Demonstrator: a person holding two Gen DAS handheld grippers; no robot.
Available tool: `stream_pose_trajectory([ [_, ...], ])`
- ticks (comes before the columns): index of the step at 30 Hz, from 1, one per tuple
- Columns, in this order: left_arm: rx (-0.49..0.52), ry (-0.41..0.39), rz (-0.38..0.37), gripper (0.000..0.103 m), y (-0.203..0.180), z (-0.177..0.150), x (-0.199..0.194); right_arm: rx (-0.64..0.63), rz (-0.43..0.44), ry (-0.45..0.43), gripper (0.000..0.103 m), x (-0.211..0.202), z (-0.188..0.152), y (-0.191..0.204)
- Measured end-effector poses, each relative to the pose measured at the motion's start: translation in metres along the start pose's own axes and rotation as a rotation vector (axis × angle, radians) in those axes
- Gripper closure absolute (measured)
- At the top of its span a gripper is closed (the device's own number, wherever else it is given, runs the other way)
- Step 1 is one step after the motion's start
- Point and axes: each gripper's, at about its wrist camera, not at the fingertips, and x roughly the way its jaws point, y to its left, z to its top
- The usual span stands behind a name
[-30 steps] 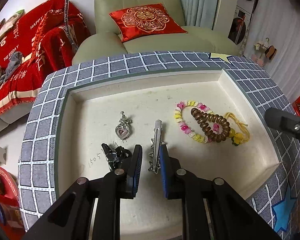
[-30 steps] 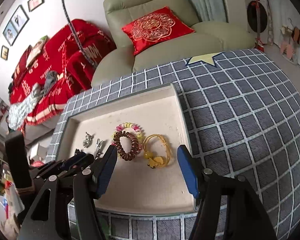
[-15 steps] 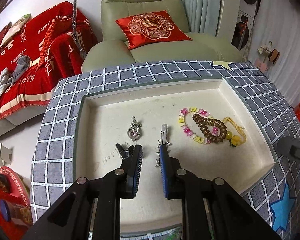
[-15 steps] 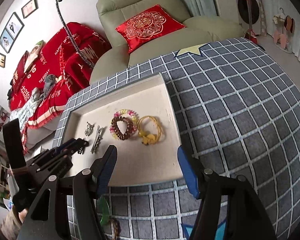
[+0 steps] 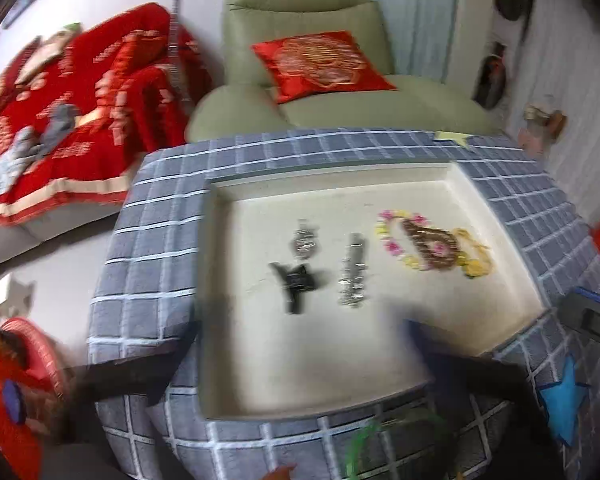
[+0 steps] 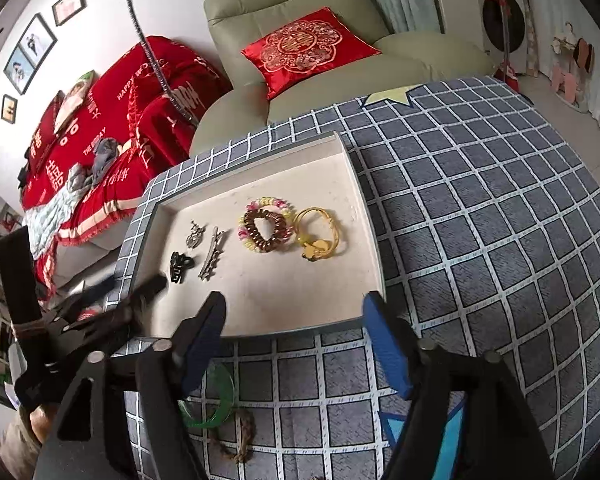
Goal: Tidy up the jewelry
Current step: 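Move both open tools back toward the jewelry beside the tray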
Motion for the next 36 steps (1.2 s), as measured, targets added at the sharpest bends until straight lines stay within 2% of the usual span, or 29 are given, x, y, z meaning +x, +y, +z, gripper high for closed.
stream_pose_trajectory([
  [4,0.001,-0.006,0.002,0.000,0.007,-0.008,-0.011,-0.017,-0.003,-0.003,0.027,-0.005,-0.003,0.005],
  [7,-0.001,-0.011,0.009,0.000,0.011,-0.017,-0.021,-0.023,0.007,-0.011,0.019,-0.011,-0.007,0.010],
  [10,0.006,-0.010,0.003,0.000,0.012,-0.028,-0.031,-0.034,0.031,-0.011,0.015,-0.015,-0.012,0.014],
  [17,0.006,-0.001,-0.023,0.000,0.012,-0.049,-0.048,-0.033,0.051,-0.060,0.013,-0.031,-0.029,0.018],
  [21,0.011,0.004,-0.026,0.000,0.010,-0.059,-0.054,-0.052,0.062,-0.023,0.013,-0.037,-0.037,0.022],
  [31,-0.004,0.052,-0.011,0.000,0.021,-0.093,-0.052,-0.088,0.021,0.030,0.013,-0.046,-0.067,0.025],
  [36,-0.033,0.103,-0.055,0.000,0.031,-0.103,-0.043,-0.124,-0.006,0.071,0.013,-0.042,-0.090,0.023],
])
